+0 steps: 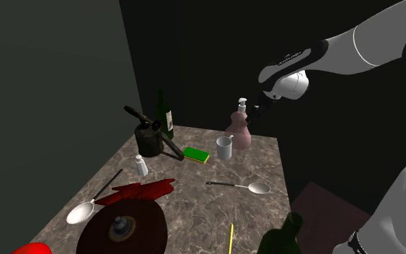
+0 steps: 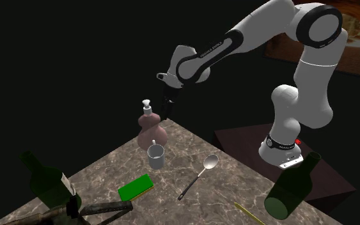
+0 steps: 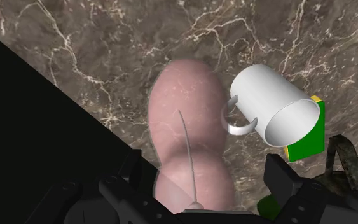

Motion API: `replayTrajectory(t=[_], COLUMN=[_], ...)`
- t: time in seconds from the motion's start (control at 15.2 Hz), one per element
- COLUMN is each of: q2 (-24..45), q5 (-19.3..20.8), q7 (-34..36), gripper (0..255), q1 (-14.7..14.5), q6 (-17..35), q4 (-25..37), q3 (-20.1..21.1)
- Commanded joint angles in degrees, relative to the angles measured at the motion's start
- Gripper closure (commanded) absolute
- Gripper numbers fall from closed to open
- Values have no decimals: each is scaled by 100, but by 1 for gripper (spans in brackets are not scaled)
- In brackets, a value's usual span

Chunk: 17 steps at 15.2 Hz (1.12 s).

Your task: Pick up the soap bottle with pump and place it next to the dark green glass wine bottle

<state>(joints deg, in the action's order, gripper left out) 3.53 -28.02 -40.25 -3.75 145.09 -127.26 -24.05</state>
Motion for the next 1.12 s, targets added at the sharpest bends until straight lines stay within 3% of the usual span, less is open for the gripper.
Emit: replayTrajectory(t=[0.0,0.4,0.92,0.99,1.06], q2=[219,716,715,715,715], q5=[-307,-825,-823,-823,-823], q7=[-243,-591,-589,-589,-589], gripper=[0,0,0,255,255], q1=[20,54,57,57,57], q6=[78,346,346,346,346], q4=[132,264,263,263,263], q3=[35,192,196,196,196])
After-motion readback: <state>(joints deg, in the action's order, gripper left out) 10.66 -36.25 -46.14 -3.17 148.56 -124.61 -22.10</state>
